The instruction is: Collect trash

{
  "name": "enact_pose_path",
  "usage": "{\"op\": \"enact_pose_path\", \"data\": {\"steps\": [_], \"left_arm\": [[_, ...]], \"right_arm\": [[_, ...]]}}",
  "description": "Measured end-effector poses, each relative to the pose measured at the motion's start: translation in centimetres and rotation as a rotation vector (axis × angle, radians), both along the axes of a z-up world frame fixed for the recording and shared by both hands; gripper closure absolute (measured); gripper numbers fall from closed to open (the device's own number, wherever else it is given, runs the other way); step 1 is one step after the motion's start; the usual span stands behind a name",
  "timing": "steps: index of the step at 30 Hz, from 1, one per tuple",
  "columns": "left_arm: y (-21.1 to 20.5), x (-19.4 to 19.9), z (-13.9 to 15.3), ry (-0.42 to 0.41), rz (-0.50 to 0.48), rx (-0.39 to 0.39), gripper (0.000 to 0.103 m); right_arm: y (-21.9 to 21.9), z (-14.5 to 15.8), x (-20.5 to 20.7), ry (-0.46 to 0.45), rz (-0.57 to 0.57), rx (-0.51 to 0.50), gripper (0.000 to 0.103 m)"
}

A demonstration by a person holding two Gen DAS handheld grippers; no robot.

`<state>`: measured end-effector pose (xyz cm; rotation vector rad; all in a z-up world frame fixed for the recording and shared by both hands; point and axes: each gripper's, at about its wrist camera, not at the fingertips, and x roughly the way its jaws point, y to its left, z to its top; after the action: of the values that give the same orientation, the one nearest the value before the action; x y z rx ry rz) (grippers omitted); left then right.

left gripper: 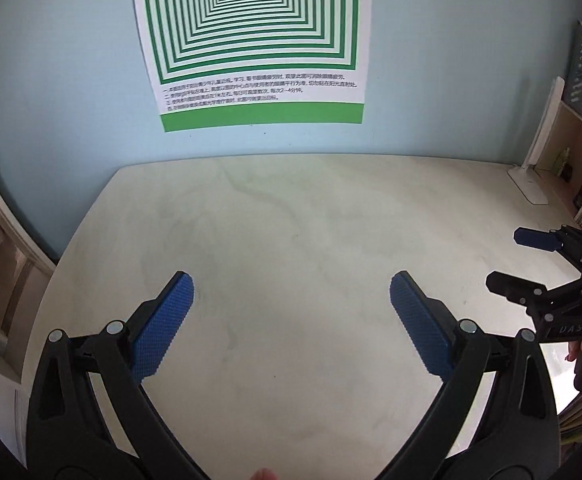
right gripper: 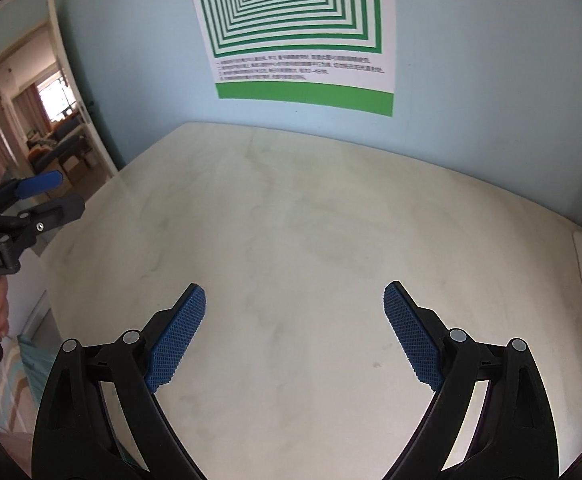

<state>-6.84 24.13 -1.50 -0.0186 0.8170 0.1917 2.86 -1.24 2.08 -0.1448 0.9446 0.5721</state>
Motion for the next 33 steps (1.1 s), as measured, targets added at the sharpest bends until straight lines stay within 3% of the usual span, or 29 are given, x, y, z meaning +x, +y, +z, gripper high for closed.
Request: {"op": "enact_pose_path", "data": {"steps": [7, 15, 21, 33], "left_arm": [[-1.7, 2.5, -0.2, 0.018, -0.149, -0.002, 0.007], [-1.9, 3.6, -1.7, -0.002, -0.228, -0.041, 0.007], [-2.1, 4.6, -4.0, 0.041, -0.197, 0.005, 0.007], [-2.6, 4.8, -5.0, 0.028, -0.152, -0.031, 0.007]], "right_arm": [[-1.5, -0.1, -0.8, -0.008, -0.191, -0.013, 0.013], [-2.4, 0.0, -2.1, 0.005, -0.351, 0.012, 0.013], [-2.5, -0.1, -2.9, 0.003, -0.382, -0.006, 0.013], [-2.8, -1.2, -3.2, 0.016, -0.401, -0.068, 0.013]]}}
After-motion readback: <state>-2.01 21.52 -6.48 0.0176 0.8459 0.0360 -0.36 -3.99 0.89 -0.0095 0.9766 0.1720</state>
